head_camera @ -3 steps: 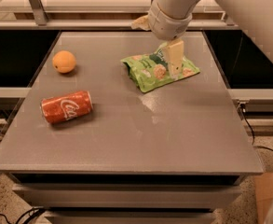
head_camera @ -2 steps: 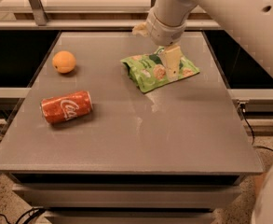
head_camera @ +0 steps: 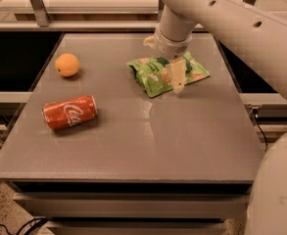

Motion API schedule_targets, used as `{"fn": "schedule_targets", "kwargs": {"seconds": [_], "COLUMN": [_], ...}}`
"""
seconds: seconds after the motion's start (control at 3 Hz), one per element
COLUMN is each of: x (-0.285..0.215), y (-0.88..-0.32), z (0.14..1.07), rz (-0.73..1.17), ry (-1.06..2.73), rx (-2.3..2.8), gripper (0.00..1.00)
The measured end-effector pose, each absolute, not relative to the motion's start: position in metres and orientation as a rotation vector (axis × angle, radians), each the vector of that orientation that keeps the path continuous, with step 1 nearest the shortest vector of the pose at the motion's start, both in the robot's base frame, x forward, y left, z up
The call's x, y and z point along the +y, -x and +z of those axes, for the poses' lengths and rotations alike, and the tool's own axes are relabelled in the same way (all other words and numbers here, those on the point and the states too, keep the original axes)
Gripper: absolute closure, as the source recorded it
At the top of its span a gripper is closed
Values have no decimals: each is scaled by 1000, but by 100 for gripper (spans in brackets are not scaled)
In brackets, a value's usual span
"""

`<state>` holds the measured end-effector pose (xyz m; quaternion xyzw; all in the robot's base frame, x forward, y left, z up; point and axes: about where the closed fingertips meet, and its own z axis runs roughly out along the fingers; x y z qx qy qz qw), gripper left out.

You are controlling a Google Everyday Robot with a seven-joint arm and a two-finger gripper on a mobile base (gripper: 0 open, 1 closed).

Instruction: Pick green rice chip bag

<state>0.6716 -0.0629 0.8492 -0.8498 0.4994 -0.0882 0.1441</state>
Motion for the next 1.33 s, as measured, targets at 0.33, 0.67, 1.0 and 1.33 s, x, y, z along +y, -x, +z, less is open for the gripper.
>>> {"fn": "schedule_targets", "kwargs": {"seconds": [0.33, 0.67, 1.0, 1.33], "x": [-67, -68, -68, -68], "y": [-678, -679, -679, -679], "z": [834, 836, 843, 843], "rz": [-231, -230, -230, -230], "ry": [2432, 2430, 2430, 2429], "rx": [1487, 1491, 1491, 1491], "gripper": [18, 41, 64, 88]}}
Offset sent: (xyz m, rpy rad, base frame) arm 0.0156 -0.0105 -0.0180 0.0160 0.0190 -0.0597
